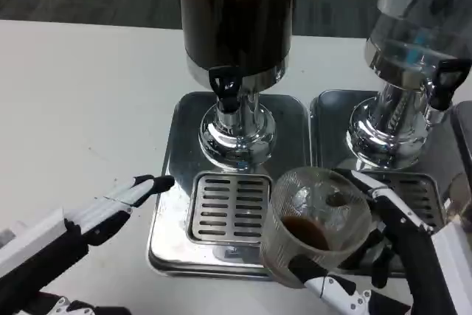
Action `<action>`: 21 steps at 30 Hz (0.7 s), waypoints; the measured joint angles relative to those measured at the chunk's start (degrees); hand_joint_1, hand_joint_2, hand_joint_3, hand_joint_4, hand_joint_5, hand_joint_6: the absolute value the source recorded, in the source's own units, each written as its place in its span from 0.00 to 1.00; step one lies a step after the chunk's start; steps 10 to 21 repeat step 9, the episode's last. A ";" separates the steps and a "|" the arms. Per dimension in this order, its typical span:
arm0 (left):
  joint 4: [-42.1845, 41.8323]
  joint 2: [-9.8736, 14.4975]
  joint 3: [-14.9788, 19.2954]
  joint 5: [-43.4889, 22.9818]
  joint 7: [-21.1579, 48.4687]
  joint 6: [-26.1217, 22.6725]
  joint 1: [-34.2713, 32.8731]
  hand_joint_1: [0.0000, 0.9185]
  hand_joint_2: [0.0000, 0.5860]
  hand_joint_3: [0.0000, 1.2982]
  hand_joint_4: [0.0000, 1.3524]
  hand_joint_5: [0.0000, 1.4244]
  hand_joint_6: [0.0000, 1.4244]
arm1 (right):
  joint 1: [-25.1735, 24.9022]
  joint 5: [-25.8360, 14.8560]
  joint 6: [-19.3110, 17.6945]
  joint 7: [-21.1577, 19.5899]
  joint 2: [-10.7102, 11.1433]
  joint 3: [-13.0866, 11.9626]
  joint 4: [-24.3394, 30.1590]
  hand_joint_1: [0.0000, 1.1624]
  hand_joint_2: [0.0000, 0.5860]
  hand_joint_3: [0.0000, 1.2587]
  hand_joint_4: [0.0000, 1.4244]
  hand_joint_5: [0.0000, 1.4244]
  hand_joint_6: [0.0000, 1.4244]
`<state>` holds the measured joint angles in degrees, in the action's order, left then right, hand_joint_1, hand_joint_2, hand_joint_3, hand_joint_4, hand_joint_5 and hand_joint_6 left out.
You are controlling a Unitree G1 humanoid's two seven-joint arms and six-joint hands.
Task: Grasp the cup under the faucet to collect the drink, then remove the cup.
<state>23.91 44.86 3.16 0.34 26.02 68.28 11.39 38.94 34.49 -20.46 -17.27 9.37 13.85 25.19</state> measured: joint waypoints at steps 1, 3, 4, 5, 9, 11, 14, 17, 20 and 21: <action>0.00 0.00 0.00 0.00 0.00 0.00 0.00 0.00 0.11 0.00 0.00 0.00 0.04 | 0.01 0.06 0.00 0.00 -0.02 -0.13 0.09 0.75 0.32 0.41 0.41 0.63 0.83; -0.01 0.00 0.00 0.01 0.00 0.00 0.11 0.00 0.11 0.00 0.00 0.00 0.04 | 0.05 0.08 0.00 0.00 -0.04 -0.33 0.44 0.75 0.32 0.41 0.41 0.63 0.83; -0.01 0.00 0.00 0.01 0.00 0.00 0.16 0.00 0.10 0.00 0.00 0.00 0.04 | 0.05 0.07 0.00 0.04 -0.05 -0.37 0.50 0.75 0.32 0.41 0.41 0.63 0.83; -0.01 0.00 0.00 0.02 0.00 0.00 0.21 0.00 0.10 0.00 0.00 0.00 0.04 | 0.05 0.07 0.00 0.12 -0.06 -0.43 0.54 0.75 0.32 0.41 0.41 0.63 0.83; -0.19 0.00 0.00 0.02 0.00 0.00 0.61 0.00 0.10 0.00 0.00 0.00 0.04 | 0.47 0.06 0.00 0.62 -0.09 -0.53 1.18 0.76 0.31 0.42 0.42 0.62 0.84; -0.19 0.00 0.00 0.02 0.00 0.00 0.61 0.00 0.10 0.00 0.00 0.00 0.04 | 0.47 0.06 0.00 0.62 -0.09 -0.53 1.18 0.76 0.31 0.42 0.42 0.62 0.84; -0.19 0.00 0.00 0.02 0.00 0.00 0.61 0.00 0.10 0.00 0.00 0.00 0.04 | 0.47 0.06 0.00 0.62 -0.09 -0.53 1.18 0.76 0.31 0.42 0.42 0.62 0.84; -0.19 0.00 0.00 0.02 0.00 0.00 0.61 0.00 0.10 0.00 0.00 0.00 0.04 | 0.47 0.06 0.00 0.62 -0.09 -0.53 1.18 0.76 0.31 0.42 0.42 0.62 0.84; -0.19 0.00 0.00 0.02 0.00 0.00 0.61 0.00 0.10 0.00 0.00 0.00 0.04 | 0.47 0.06 0.00 0.62 -0.09 -0.53 1.18 0.76 0.31 0.42 0.42 0.62 0.84; -0.19 0.00 0.00 0.02 0.00 0.00 0.61 0.00 0.10 0.00 0.00 0.00 0.04 | 0.47 0.06 0.00 0.62 -0.09 -0.53 1.18 0.76 0.31 0.42 0.42 0.62 0.84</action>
